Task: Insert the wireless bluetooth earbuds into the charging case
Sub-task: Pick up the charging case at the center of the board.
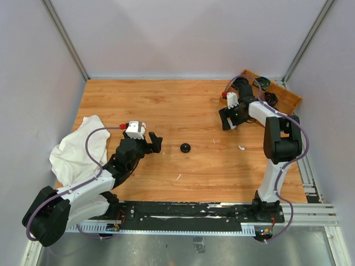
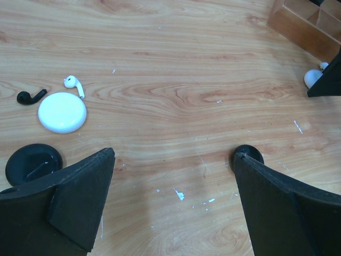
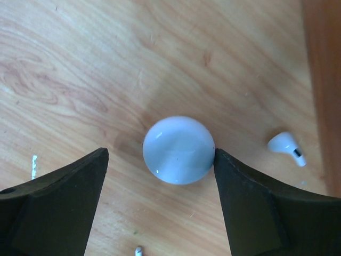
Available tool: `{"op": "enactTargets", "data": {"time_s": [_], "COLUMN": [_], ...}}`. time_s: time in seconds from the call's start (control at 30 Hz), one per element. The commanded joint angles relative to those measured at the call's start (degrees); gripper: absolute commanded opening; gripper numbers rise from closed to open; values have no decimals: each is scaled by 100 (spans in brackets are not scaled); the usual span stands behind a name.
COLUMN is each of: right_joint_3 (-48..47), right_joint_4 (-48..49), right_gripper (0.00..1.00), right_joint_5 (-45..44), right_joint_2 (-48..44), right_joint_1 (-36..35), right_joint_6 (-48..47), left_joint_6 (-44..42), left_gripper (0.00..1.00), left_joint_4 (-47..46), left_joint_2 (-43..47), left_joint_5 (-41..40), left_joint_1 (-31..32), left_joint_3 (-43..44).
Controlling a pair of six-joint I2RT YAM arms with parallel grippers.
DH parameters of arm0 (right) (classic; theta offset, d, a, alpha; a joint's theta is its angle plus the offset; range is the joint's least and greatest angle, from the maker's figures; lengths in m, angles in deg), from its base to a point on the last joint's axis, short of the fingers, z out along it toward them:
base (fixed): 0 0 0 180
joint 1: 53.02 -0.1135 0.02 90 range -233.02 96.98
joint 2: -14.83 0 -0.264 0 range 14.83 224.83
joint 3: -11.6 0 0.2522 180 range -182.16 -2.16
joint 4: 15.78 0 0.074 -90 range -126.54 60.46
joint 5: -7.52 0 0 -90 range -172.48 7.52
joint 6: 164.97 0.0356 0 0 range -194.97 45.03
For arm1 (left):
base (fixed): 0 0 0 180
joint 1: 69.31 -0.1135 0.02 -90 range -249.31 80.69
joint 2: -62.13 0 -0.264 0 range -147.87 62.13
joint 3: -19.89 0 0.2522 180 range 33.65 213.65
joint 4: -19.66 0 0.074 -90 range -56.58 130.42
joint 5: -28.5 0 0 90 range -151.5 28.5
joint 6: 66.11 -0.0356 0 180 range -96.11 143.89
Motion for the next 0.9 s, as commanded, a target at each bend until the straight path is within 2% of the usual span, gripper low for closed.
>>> {"op": "enactTargets", "data": {"time_s": [0.0,0.23,0.6,0.87], "right_joint_3": [284,351,-232,-685], "right_joint_4": [-289,-359,-629,-834], "right_gripper": [79,71,70,68], "right_joint_5": [-55,-898,-1517,-1807], "right_joint_2": [-460,-633,-194,284], "right_joint_1": [-14,-105,-263,-375], "right_joint_6": [301,924,2308,2613], "left_joint_6": [-78,-52,56,100], "left_gripper": [99,99,99,99], "left_joint_4": [-239,-256,-218,-193], "left_joint_2": [13,22,34,3], "left_joint_5": [53,67,-119,-85], "left_joint_1": [-36,-36,-36,-36], "left_joint_3": [-42,-43,-55,-24]}}
